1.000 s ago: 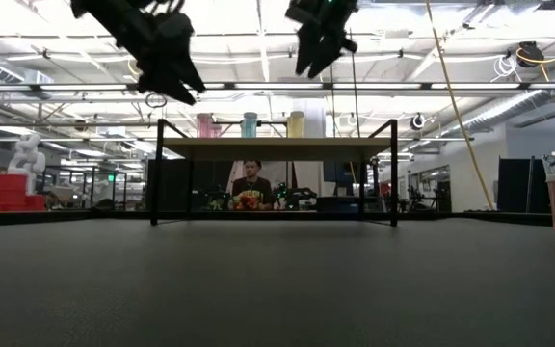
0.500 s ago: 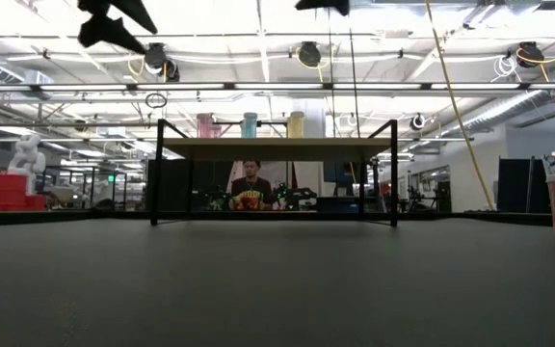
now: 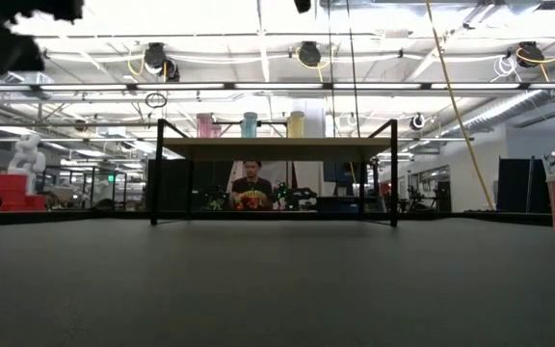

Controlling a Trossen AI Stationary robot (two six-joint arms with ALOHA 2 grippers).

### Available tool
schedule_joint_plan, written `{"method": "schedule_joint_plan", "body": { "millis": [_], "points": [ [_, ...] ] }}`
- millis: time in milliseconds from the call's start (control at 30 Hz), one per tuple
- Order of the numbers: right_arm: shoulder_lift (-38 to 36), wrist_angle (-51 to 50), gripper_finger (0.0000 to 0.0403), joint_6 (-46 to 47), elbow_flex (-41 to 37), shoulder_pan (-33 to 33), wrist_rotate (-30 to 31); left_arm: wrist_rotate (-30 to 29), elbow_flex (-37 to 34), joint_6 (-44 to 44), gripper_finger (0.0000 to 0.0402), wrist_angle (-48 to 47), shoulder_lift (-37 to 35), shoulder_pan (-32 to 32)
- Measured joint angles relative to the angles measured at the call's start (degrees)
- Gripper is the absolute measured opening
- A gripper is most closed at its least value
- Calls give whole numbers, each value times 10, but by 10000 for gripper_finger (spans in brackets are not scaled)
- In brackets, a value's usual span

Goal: Pick and place medicine bottles onto shelf by color
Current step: Put the top left pink pill bottle on the shelf

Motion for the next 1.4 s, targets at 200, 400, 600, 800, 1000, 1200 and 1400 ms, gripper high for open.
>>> {"method": "schedule_joint_plan", "body": {
  "millis": [200,400,600,800,1000,1200,1400],
  "points": [
    [52,131,140,61,0,75,77,53,-102,10,241,138,-1,-124],
    [143,191,123,180,0,131,125,53,-171,-31,241,254,-1,-248],
    [232,177,116,200,-1,203,282,-41,-212,7,241,258,-1,-323],
    [261,186,129,226,0,249,323,-97,-267,34,241,311,-1,-360],
    [260,135,157,142,0,266,323,-132,-350,0,241,491,0,-368],
    [258,130,195,102,0,271,338,-138,-397,18,241,627,0,-368],
    [258,131,222,88,0,255,347,-151,-397,54,241,613,0,-368]
  ]
}}
